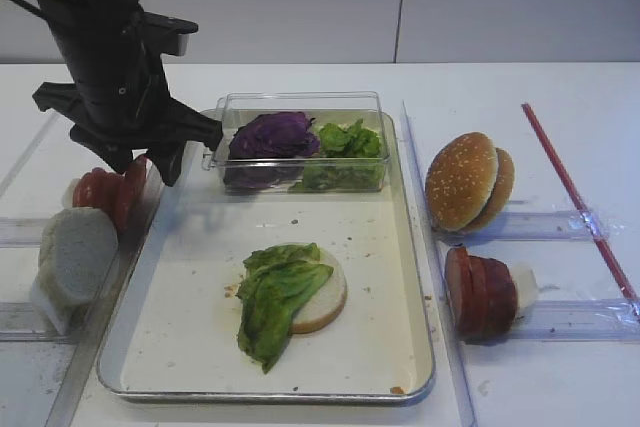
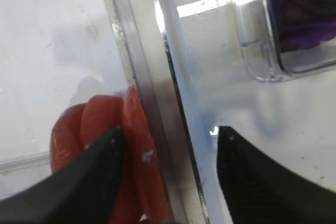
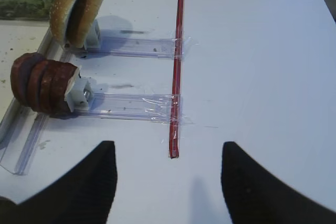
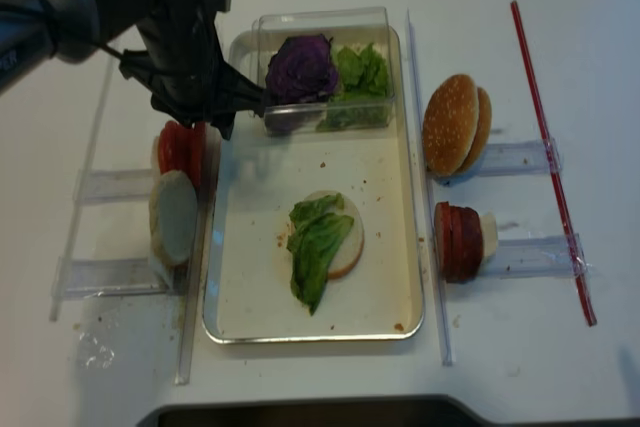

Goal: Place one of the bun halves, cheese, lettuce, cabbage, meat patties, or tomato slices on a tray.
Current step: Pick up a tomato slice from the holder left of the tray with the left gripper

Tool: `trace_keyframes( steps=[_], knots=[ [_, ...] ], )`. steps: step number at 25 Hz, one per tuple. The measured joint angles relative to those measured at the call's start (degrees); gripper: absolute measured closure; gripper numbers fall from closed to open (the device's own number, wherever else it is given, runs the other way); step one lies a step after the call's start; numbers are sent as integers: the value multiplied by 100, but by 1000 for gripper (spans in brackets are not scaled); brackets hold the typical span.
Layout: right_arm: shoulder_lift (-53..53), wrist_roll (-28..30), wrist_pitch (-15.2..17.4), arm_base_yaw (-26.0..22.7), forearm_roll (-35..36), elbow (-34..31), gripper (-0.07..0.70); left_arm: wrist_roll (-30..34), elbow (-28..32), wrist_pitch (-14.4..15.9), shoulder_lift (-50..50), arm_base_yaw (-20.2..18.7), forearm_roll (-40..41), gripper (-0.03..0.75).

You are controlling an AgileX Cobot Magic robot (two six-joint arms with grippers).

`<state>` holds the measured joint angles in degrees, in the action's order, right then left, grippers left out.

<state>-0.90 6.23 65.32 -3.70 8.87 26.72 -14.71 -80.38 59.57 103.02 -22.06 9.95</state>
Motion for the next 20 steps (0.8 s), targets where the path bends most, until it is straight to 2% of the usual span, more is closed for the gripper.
trace_keyframes(
  steps=[4, 7, 20],
  knots=[
    [0, 0, 0, 0, 0, 0, 177, -92, 0, 0, 77, 0, 14, 350],
    [0, 0, 0, 0, 0, 0, 177, -108, 0, 115, 154, 0, 14, 356],
    [0, 0, 0, 0, 0, -9, 177, -146, 0, 198, 171, 0, 241, 502]
  ],
)
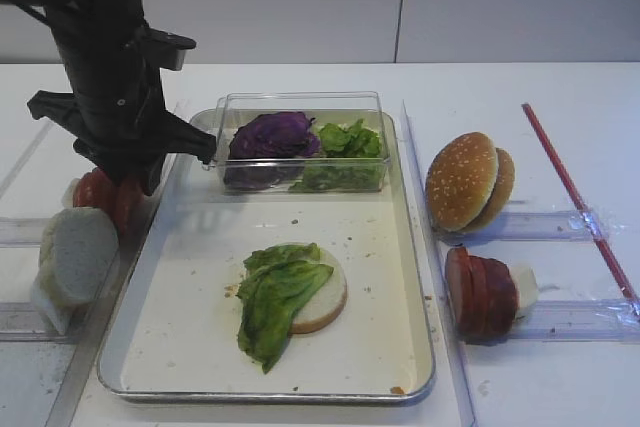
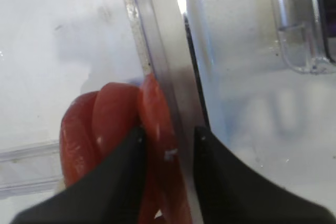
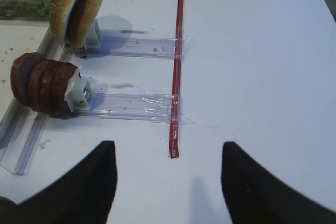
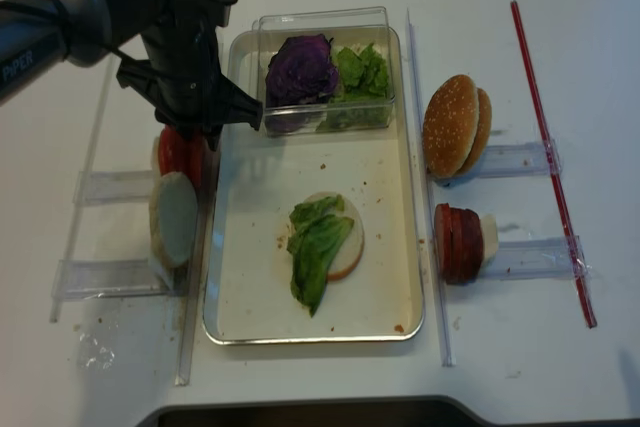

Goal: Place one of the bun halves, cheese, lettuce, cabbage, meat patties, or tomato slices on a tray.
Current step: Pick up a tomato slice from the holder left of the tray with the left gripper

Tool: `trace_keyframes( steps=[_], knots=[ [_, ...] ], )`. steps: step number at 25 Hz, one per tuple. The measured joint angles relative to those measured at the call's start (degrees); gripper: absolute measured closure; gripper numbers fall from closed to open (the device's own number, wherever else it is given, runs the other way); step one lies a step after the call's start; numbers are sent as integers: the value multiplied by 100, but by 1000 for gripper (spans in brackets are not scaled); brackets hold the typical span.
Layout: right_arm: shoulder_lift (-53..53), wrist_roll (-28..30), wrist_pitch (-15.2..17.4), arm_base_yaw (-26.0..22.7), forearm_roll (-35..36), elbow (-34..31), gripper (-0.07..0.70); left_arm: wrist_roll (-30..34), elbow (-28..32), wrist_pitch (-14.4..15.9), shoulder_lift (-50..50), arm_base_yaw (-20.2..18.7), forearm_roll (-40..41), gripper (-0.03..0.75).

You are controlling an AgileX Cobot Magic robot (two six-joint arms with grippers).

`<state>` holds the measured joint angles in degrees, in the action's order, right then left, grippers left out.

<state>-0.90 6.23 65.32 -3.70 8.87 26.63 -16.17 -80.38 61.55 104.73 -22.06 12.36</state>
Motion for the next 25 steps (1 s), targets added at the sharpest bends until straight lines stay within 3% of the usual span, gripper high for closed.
trace_keyframes(
  steps=[18, 25],
  knots=[
    [0, 0, 0, 0, 0, 0, 177, -181, 0, 14, 0, 0, 35, 652],
    [0, 0, 0, 0, 0, 0, 177, -194, -13, 87, 0, 0, 45, 655]
  ],
)
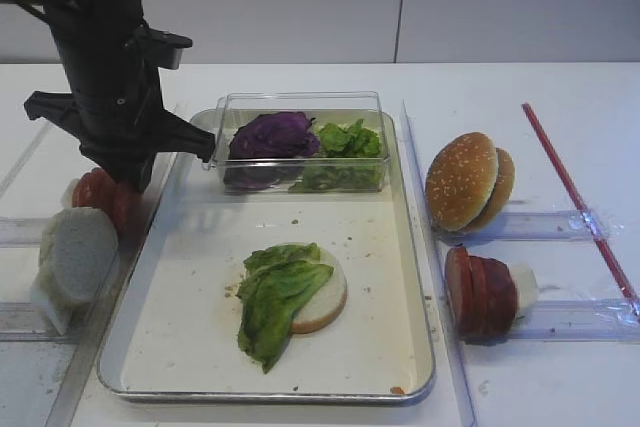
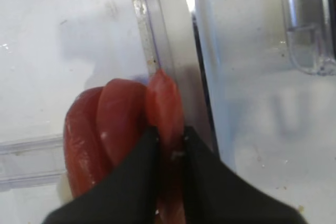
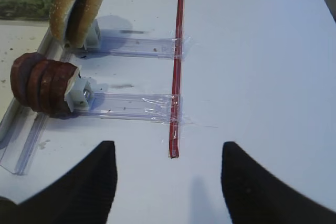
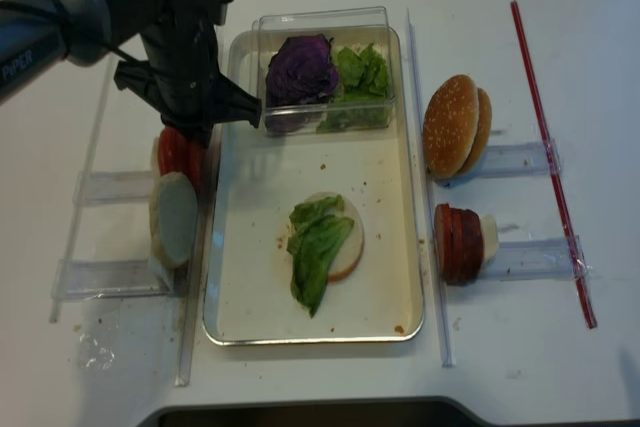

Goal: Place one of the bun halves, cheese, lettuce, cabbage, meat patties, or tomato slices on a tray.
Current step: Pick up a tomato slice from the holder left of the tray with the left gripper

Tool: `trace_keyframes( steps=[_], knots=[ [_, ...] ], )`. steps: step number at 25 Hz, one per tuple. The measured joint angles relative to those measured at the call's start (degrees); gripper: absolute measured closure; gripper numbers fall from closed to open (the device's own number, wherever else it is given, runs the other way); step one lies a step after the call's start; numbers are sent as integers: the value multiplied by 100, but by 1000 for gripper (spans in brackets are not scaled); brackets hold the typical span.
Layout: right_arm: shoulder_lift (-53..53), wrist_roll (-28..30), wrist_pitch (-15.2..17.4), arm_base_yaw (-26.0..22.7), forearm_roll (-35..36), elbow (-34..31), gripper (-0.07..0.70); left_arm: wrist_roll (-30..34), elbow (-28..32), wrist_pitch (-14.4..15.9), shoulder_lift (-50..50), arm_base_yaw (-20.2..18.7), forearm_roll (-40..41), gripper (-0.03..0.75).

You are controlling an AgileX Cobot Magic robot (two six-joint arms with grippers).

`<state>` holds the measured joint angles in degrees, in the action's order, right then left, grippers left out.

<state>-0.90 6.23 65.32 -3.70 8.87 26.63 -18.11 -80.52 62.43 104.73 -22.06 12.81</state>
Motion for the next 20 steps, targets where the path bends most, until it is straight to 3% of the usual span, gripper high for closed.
trace_keyframes(
  steps=[20],
  knots=[
    [0, 0, 10, 0, 0, 0, 177, -165, -13, 77, 0, -11, 174, 656]
  ],
)
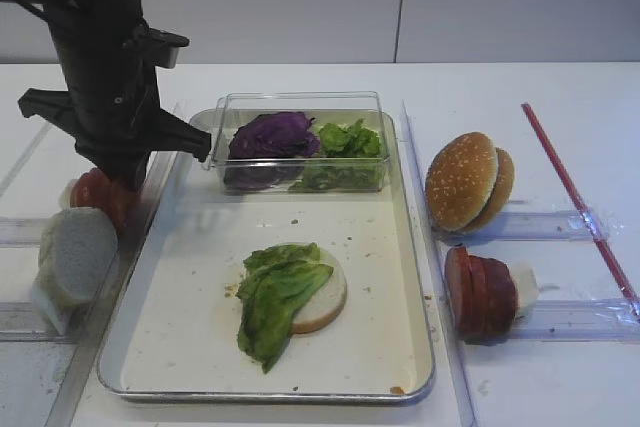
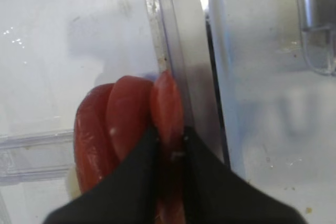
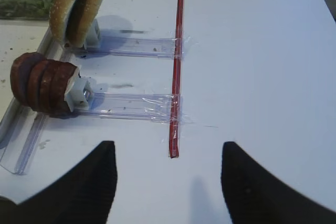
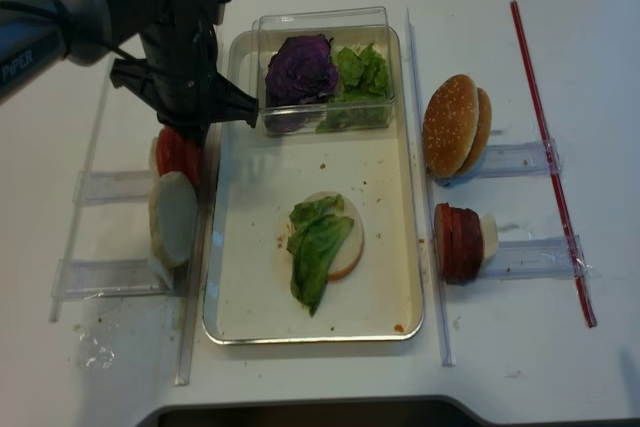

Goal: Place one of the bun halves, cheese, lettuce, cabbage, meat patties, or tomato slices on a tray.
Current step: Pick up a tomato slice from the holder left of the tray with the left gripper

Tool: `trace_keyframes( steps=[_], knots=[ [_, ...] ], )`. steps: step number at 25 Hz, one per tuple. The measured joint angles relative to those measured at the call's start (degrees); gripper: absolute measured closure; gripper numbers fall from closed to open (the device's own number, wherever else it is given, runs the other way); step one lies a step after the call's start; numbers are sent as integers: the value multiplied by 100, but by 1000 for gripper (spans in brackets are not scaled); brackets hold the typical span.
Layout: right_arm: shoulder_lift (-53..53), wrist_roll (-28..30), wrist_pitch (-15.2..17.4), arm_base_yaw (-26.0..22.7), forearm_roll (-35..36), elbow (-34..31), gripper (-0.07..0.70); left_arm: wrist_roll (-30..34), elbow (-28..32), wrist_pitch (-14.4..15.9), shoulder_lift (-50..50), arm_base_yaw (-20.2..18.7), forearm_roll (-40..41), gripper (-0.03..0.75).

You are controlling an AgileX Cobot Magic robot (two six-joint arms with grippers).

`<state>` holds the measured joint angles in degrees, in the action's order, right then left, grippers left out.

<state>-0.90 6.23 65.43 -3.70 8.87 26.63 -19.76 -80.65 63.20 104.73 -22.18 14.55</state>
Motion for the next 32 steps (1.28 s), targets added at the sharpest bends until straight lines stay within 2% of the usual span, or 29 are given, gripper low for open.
trace_keyframes(
  steps=[21, 25, 32],
  knots=[
    [0, -10, 0, 0, -4, 0, 177, -74, -37, 27, -306, 0, 111, 657],
    [0, -21, 0, 0, -4, 0, 177, -35, -195, 133, -328, 0, -138, 657],
    [0, -31, 0, 0, -17, 0, 177, 71, -245, 134, -634, 0, -461, 657]
  ],
)
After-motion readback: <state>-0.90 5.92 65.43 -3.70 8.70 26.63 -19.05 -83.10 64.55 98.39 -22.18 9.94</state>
